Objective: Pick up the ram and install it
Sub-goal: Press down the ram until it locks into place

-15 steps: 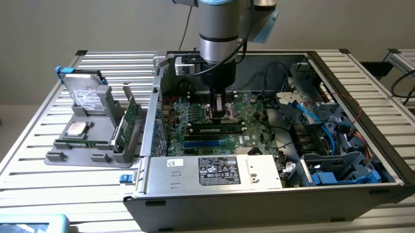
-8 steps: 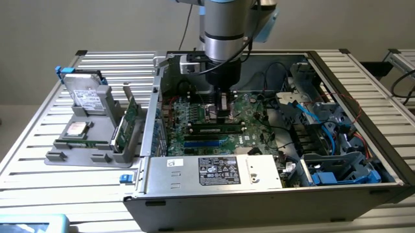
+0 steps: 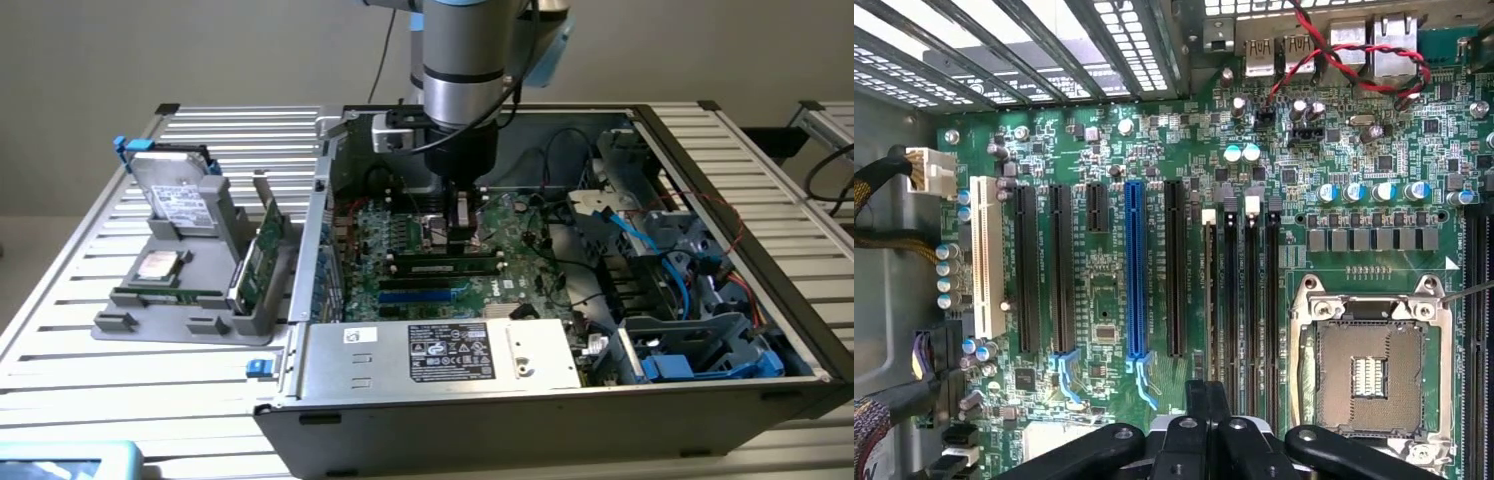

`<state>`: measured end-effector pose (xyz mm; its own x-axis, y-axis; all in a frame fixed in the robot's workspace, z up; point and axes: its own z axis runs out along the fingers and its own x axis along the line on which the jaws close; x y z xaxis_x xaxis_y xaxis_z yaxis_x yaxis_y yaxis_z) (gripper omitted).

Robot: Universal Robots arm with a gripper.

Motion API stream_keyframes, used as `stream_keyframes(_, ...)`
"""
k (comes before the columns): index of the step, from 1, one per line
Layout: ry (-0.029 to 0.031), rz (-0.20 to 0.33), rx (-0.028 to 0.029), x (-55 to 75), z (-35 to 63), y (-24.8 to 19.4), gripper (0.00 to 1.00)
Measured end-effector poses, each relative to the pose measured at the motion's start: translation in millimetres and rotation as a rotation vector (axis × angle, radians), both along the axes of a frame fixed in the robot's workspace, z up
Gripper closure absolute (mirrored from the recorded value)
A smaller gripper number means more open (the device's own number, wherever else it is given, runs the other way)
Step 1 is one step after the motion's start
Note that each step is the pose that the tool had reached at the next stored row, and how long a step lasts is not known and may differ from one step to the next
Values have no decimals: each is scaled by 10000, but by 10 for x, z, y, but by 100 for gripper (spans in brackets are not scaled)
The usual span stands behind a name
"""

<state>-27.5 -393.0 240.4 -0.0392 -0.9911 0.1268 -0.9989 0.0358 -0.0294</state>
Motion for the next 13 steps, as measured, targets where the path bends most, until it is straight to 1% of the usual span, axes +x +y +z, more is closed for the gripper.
stream_keyframes(2, 0, -2, 0, 0, 0, 0, 89)
stream_keyframes(4, 3, -144, -1, 0, 1, -1, 89)
stream_keyframes(13, 4, -1415, 1, 0, -1, 0, 89)
